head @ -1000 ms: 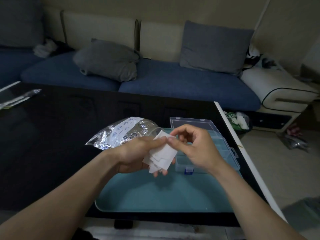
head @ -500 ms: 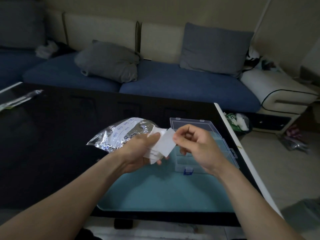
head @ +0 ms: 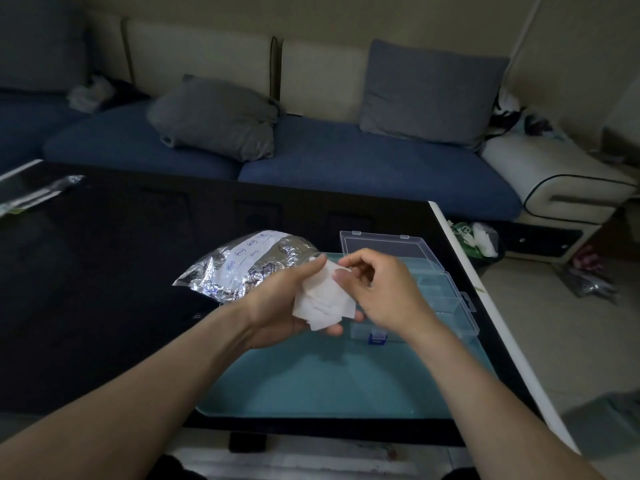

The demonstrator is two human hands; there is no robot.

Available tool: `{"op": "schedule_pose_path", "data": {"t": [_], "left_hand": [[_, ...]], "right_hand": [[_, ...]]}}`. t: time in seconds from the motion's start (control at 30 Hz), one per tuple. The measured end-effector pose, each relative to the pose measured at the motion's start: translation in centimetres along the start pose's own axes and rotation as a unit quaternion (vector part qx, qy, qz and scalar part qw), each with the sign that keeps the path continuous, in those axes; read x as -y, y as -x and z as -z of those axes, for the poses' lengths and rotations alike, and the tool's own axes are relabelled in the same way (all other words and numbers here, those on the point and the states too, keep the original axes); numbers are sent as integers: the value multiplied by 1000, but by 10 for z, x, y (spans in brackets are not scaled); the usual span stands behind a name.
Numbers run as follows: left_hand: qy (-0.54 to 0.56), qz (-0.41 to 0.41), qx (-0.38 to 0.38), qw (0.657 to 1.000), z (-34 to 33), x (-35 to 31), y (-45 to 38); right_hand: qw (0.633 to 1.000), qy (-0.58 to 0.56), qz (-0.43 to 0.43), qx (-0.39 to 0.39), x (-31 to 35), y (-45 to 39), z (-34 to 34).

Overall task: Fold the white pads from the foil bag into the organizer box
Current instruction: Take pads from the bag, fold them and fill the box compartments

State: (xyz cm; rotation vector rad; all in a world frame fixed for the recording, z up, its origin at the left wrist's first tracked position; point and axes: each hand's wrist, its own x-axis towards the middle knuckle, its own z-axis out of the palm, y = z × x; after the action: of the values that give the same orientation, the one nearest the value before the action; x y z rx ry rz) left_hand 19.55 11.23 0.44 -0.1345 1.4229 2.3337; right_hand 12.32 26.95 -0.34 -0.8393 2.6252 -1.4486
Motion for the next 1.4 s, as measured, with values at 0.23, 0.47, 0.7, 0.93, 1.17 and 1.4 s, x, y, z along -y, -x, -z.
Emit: {"op": "schedule_pose_path", "data": {"t": [0.23, 0.47, 0.7, 0.93, 1.17, 1.4], "left_hand": [[-102, -65, 32, 992, 10, 9, -1], [-195, -72, 7, 978, 9, 14, -3], [-232, -67, 58, 969, 8, 9, 1], [-240, -65, -23, 968, 11, 10, -2], [-243, -71, -26, 967, 10, 12, -4], [-115, -41, -28, 992, -1, 15, -9]], "right_hand": [[994, 86, 56, -23, 7, -1, 4], [990, 106, 64, 70, 11, 1, 4], [997, 31, 54, 42, 6, 0, 11], [989, -142, 32, -17, 5, -3, 30], [975, -129, -79, 163, -5, 3, 41], [992, -15, -71, 98, -10, -5, 27]]}}
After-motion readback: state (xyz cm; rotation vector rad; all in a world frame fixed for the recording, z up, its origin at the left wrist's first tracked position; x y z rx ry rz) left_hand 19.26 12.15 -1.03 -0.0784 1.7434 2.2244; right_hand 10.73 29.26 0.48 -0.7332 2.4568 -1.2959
